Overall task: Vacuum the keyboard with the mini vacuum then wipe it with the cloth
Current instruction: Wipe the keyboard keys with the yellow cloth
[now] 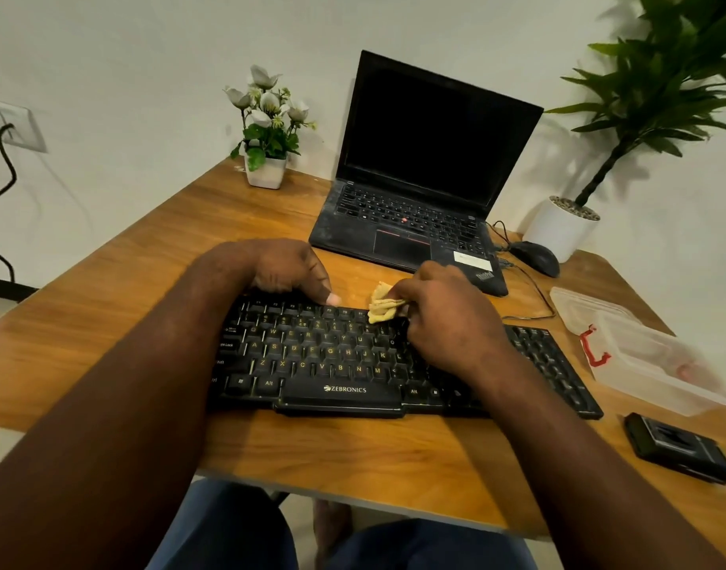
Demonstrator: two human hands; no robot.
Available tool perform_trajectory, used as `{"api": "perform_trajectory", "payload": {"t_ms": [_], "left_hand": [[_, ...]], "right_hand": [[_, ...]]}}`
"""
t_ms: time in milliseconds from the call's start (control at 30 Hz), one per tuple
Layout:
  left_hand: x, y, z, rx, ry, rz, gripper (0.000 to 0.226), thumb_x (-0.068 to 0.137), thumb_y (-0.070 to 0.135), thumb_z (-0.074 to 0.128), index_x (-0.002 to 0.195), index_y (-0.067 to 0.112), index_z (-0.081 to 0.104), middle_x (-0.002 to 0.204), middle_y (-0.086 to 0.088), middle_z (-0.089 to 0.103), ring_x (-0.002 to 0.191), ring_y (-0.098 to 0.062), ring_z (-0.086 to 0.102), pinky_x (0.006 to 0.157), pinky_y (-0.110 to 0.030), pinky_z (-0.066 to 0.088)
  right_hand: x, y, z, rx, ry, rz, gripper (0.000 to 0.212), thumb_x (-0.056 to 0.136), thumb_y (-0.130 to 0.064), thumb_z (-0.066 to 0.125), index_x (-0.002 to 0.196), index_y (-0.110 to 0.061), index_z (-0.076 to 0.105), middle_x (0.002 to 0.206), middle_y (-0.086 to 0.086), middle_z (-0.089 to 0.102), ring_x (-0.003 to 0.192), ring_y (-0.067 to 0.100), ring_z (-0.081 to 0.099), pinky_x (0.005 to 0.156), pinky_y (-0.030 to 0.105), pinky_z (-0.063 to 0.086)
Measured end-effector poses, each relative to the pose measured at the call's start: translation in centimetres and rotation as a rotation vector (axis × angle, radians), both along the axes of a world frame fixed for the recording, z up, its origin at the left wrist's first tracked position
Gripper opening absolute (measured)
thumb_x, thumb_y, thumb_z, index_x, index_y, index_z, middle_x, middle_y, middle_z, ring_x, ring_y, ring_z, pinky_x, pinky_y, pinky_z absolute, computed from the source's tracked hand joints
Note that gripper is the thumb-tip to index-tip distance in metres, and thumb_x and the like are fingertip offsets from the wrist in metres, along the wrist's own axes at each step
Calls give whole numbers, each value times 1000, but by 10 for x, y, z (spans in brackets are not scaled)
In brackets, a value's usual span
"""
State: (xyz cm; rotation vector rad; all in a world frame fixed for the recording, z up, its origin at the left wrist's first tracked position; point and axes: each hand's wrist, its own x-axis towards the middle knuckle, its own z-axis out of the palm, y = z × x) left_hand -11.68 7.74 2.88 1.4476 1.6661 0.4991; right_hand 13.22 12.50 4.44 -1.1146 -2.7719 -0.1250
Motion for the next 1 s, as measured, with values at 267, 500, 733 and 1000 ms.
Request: {"api": "perform_trajectory", "payload": {"t_ms": [267, 500, 733, 1000], "left_hand": [[1, 1, 0, -4, -16, 8, 21, 91, 25, 76, 94, 4, 77, 75, 1, 76, 62, -4, 68, 81, -34, 47], [3, 0, 1, -4, -43, 8, 23, 91, 24, 75, 94, 1, 75, 74, 0, 76, 62, -6, 68, 75, -33, 47], [1, 2, 2, -17, -59, 1, 26, 83, 25, 78, 96, 3, 76, 74, 4, 76, 62, -3, 68, 79, -35, 47], [-1, 0, 0, -24, -64, 10, 50, 73, 37, 80, 101, -4, 74, 77, -5, 76, 63, -11, 68, 71, -30, 50]], "right_hand": [[12, -12, 2, 31, 30, 92, 39, 98, -22, 60, 134, -38, 63, 117, -8, 52, 114, 15, 44, 91, 36, 49], [-10, 5, 5, 6, -81, -21, 42, 98, -23, 58, 139, -35, 61, 131, -1, 52, 125, 22, 44, 99, 43, 49], [-29, -2, 4, -137, 78, 114, 35, 101, -19, 57, 133, -31, 66, 118, -5, 54, 116, 17, 45, 94, 35, 44], [4, 21, 8, -126, -8, 48, 31, 101, -21, 57, 129, -32, 67, 121, -4, 58, 118, 18, 49, 98, 44, 49]]}}
